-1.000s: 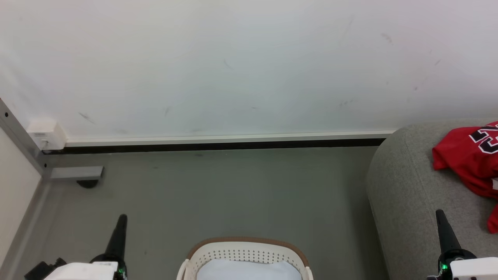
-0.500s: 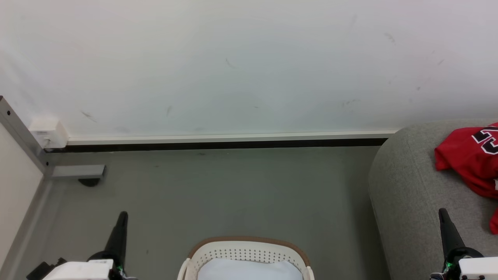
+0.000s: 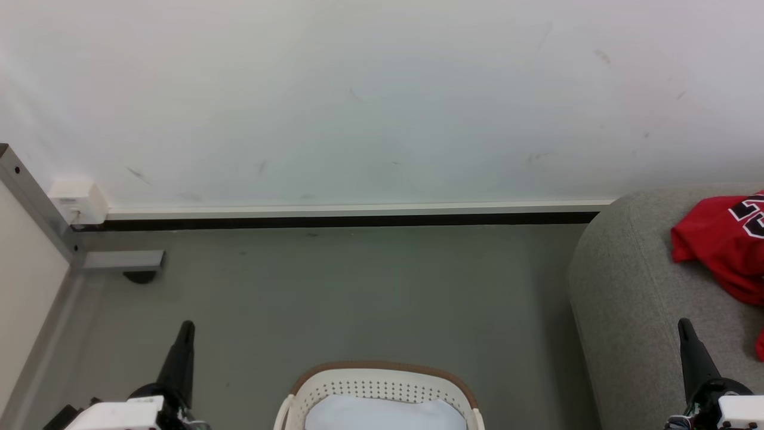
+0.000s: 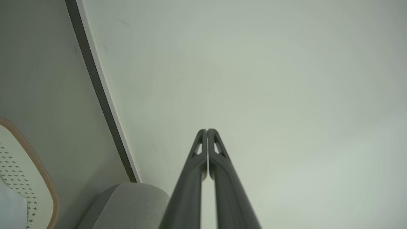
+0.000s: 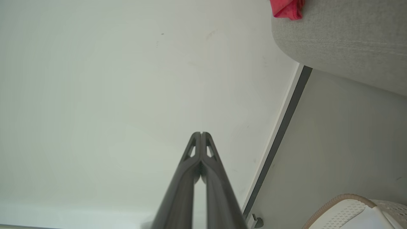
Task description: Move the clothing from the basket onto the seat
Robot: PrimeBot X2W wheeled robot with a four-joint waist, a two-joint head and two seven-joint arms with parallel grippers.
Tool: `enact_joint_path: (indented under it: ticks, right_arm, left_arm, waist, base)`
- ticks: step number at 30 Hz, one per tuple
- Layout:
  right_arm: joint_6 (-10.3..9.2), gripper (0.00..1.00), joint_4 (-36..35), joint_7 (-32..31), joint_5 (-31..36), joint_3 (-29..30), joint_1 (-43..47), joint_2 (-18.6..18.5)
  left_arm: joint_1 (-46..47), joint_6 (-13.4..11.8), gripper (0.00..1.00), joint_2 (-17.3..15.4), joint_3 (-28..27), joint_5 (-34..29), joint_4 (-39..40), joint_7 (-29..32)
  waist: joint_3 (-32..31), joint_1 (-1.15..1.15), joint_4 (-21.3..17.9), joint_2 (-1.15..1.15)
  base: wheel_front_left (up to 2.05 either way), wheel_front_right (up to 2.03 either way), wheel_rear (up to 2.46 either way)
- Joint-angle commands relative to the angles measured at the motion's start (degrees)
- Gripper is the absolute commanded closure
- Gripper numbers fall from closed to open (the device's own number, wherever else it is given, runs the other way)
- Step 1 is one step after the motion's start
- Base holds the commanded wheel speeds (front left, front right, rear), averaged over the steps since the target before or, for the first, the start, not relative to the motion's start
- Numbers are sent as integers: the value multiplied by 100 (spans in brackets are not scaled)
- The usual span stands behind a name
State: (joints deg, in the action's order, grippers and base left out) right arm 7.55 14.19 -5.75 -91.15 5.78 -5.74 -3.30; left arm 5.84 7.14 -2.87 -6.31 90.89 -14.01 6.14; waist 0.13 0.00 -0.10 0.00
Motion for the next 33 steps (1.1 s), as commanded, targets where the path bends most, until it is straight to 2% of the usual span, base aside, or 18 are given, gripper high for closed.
enact_joint_path:
  ticks: [1, 33]
  right_arm:
    - [-12, 100, -35, -38, -123, 37, -72, 11]
    - [-12, 100, -32, -64, -137, 71, -75, 24]
  left_arm:
    - [61, 48, 100, -6, -32, 115, -6, 47]
    - [64, 43, 100, 0, -37, 186, -9, 62]
  waist:
    - [2, 0, 5, 0]
    - [4, 0, 10, 0]
  base:
    - [0, 0, 0]
    - [0, 0, 0]
